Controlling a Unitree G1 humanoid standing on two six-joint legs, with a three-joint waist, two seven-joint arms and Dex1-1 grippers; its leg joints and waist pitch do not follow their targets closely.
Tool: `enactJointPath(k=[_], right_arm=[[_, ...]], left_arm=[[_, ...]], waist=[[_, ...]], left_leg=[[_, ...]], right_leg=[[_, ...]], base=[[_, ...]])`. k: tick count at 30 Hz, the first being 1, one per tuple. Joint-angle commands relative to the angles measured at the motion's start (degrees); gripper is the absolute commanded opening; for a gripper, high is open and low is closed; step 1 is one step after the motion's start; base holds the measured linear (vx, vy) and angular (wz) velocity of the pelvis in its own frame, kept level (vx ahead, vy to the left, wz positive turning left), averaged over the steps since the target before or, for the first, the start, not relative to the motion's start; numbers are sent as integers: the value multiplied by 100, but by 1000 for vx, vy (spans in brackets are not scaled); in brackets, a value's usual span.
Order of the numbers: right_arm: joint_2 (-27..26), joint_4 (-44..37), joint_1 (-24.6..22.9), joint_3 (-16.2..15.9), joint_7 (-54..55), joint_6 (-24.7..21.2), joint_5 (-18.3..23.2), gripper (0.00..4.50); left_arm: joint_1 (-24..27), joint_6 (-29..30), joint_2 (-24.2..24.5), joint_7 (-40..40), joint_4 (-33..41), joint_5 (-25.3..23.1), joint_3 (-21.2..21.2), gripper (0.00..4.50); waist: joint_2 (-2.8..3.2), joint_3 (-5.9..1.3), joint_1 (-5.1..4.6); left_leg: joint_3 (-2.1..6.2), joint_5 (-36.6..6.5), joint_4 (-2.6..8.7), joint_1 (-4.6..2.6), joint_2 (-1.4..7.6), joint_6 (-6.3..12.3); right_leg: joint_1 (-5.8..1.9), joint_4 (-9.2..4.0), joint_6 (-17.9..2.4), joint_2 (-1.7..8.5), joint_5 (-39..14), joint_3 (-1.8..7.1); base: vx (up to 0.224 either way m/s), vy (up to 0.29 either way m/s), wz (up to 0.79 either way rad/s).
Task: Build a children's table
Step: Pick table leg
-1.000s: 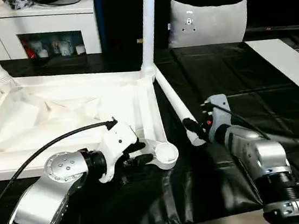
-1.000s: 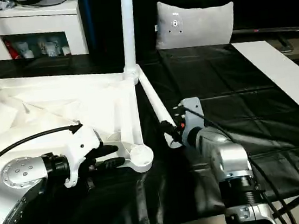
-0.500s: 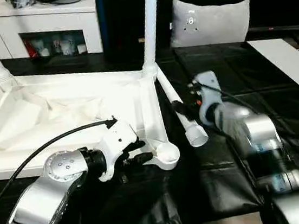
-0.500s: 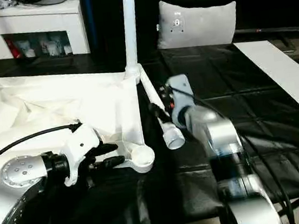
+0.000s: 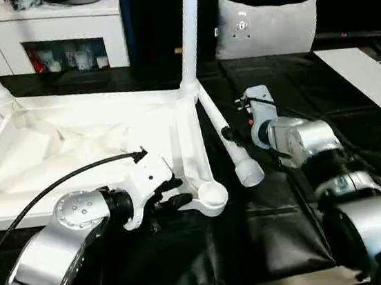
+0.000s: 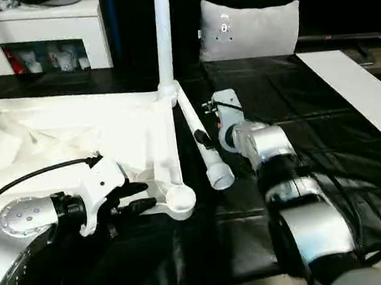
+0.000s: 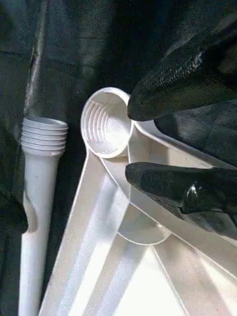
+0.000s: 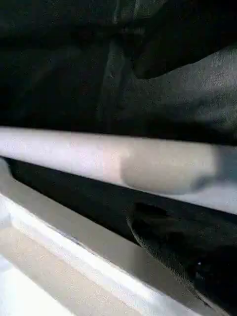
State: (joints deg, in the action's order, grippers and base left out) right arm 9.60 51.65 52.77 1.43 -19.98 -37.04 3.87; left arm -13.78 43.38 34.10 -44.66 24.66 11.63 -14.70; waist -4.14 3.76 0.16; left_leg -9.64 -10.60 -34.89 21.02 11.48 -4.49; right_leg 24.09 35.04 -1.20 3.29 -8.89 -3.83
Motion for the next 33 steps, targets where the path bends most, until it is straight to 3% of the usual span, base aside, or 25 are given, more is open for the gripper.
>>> enactJointPath(k=[1,8,10,21,33], right_arm=[[33,208,110,-70,-55,-117,-58,448],[-7,855,431,-245,-559,-737,-83,448],[-10,1095,545,-293,-648,-841,-138,432],[55,1365,685,-319,-848,-1027,-155,340],[82,1440,704,-269,-896,-1054,-157,242]], left_arm=[[-36,24,26,11,69,50,16,169],[-47,20,33,38,59,34,3,169],[-43,28,33,45,69,35,2,169],[-67,-11,35,35,32,7,-56,169],[-84,-33,21,20,10,11,-79,169]], waist=[[124,-353,-7],[127,-344,6],[103,-343,2],[150,-340,1],[151,-340,-6]], left_leg=[[27,-1554,405,-49,113,-325],[31,-1554,410,-53,132,-328],[31,-1549,412,-48,137,-330],[37,-1591,410,-56,140,-357],[41,-1674,409,-61,140,-363]], right_leg=[[-268,-393,-883,342,-1987,258],[-271,-385,-956,355,-1974,261],[-272,-383,-952,365,-2017,261],[-264,-386,-969,368,-2025,261],[-261,-396,-986,364,-2070,256]], base=[[0,0,0],[0,0,0],[0,0,0],[0,0,0],[0,0,0]])
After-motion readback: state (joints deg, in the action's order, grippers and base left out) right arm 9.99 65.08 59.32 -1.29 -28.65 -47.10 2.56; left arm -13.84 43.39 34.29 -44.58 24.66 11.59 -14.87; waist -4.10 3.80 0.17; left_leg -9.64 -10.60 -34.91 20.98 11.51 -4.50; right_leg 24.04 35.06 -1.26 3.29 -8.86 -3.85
